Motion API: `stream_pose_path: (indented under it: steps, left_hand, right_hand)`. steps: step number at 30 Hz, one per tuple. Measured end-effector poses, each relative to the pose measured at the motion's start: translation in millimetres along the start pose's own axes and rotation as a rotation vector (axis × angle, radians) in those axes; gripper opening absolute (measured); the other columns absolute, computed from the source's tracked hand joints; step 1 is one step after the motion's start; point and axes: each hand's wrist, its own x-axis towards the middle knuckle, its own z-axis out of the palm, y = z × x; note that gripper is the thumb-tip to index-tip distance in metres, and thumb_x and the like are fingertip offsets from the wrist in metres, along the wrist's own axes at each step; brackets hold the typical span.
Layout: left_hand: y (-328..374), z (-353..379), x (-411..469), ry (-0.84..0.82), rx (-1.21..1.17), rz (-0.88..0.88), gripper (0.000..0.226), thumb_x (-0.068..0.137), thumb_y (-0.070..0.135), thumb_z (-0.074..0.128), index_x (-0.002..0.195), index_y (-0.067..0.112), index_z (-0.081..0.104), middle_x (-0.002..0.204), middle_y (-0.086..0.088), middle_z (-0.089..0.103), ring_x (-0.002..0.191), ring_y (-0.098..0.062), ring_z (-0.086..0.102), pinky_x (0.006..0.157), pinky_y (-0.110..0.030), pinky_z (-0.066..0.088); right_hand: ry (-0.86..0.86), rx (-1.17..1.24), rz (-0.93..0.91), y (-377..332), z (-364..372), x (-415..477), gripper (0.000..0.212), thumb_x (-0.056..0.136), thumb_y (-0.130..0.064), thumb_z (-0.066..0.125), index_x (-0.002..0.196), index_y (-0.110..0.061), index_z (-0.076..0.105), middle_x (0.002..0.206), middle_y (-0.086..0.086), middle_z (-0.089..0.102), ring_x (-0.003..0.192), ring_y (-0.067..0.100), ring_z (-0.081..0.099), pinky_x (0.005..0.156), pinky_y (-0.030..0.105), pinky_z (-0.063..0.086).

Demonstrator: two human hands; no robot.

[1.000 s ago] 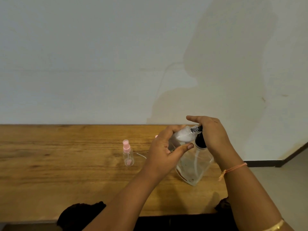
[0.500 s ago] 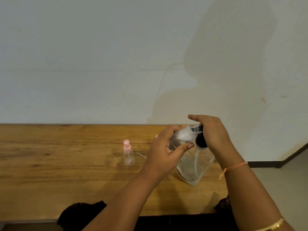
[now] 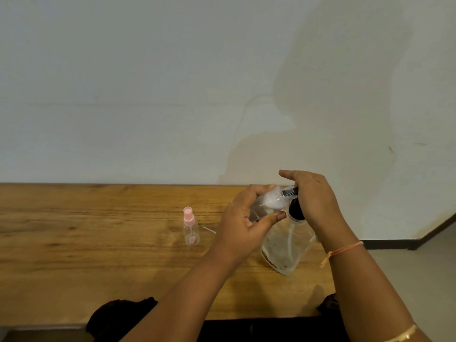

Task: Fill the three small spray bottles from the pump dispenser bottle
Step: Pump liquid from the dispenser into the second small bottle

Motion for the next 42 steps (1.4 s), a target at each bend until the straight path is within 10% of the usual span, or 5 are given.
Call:
stream_pose_path:
  steps: [12, 16, 27, 33, 42]
  left_hand:
    - [-3, 2, -4, -0.008, 0.036, -0.027, 0.034, 0.074, 0.042, 0.068, 0.105, 0.043, 0.055, 0.106, 0.014, 0.063, 0.096, -0.005, 0.061, 0.079, -0.034, 0.055]
    - [1, 2, -2, 0.003, 0.018, 0.000, 0.035, 0.072, 0.044, 0.068, 0.104, 0.046, 0.055, 0.107, 0.011, 0.065, 0.097, -0.006, 0.063, 0.080, -0.027, 0.055]
    - [-5, 3, -2, -0.031, 0.123, -0.061, 0.034, 0.075, 0.043, 0.069, 0.102, 0.052, 0.051, 0.103, 0.012, 0.063, 0.088, -0.006, 0.063, 0.073, -0.033, 0.056]
    - [2, 1, -2, -0.022, 0.101, -0.019, 0.035, 0.073, 0.051, 0.065, 0.104, 0.057, 0.051, 0.103, 0.018, 0.062, 0.095, -0.006, 0.060, 0.078, -0.029, 0.054]
    - [1, -3, -1, 0.000, 0.125, -0.067, 0.042, 0.069, 0.054, 0.067, 0.108, 0.053, 0.052, 0.109, 0.021, 0.060, 0.107, -0.006, 0.055, 0.090, -0.033, 0.050]
  right_hand:
    - [0.007, -0.192, -0.064, 9, 5, -3, 0.040, 0.095, -0.004, 0.033, 0.123, -0.016, 0.060, 0.131, 0.008, 0.052, 0.122, 0.017, 0.042, 0.101, 0.022, 0.030]
    - [0.026, 0.015, -0.010, 5, 3, 2, 0.037, 0.096, -0.013, 0.034, 0.110, -0.024, 0.067, 0.093, -0.016, 0.049, 0.111, 0.017, 0.047, 0.110, 0.045, 0.030]
    - [-0.084, -0.478, -0.135, 15, 1, 3, 0.048, 0.090, 0.006, 0.041, 0.133, -0.012, 0.050, 0.136, 0.014, 0.047, 0.129, 0.027, 0.039, 0.107, 0.037, 0.034]
    - [0.043, 0.237, 0.039, 5, 4, 1, 0.035, 0.093, -0.012, 0.036, 0.103, -0.015, 0.069, 0.117, 0.005, 0.063, 0.103, 0.015, 0.056, 0.085, 0.024, 0.044]
    - [0.018, 0.420, 0.049, 3, -6, 9, 0.028, 0.085, -0.012, 0.044, 0.087, -0.010, 0.072, 0.091, 0.006, 0.073, 0.091, 0.018, 0.066, 0.088, 0.035, 0.051]
